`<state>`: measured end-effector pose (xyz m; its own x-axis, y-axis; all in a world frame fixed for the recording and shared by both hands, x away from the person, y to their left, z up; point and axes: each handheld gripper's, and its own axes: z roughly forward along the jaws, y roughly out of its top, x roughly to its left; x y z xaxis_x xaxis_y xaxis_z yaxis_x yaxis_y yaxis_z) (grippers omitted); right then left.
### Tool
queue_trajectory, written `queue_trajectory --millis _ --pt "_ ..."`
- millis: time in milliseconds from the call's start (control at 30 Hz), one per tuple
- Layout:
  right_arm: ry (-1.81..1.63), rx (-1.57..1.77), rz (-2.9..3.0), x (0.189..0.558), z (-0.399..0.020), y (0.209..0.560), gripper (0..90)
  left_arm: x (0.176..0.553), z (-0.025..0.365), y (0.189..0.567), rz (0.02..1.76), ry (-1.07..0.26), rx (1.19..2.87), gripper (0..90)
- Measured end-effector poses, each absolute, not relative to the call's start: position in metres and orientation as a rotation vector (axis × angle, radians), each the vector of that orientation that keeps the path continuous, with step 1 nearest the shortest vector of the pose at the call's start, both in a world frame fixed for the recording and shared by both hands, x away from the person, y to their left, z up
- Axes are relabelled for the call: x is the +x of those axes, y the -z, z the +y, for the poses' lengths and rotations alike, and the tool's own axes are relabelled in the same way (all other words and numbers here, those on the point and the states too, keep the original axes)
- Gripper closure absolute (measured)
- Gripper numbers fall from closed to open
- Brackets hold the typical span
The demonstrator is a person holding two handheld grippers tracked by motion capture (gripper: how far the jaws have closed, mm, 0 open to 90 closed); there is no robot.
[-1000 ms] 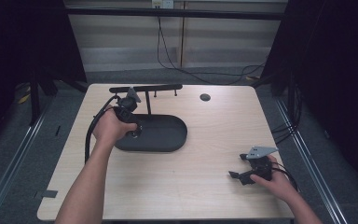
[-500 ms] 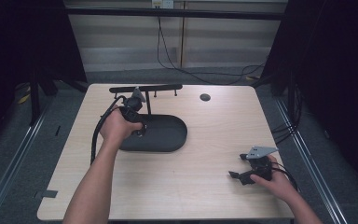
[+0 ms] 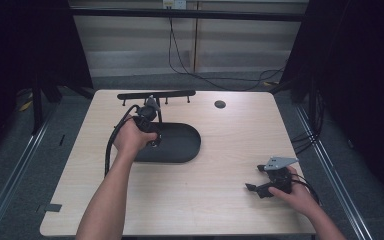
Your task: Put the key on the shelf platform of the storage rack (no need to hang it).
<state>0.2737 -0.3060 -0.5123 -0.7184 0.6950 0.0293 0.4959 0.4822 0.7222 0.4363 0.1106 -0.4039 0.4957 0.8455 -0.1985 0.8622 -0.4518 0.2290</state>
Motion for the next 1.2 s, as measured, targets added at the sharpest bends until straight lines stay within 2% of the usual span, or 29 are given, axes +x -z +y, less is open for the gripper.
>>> queue_trajectory --millis 1200 --pt "-1.067 1.012 2.468 0.273 -0.306 0.512 11.4 0.444 0.101 0.440 1.470 0.028 2.418 68.1"
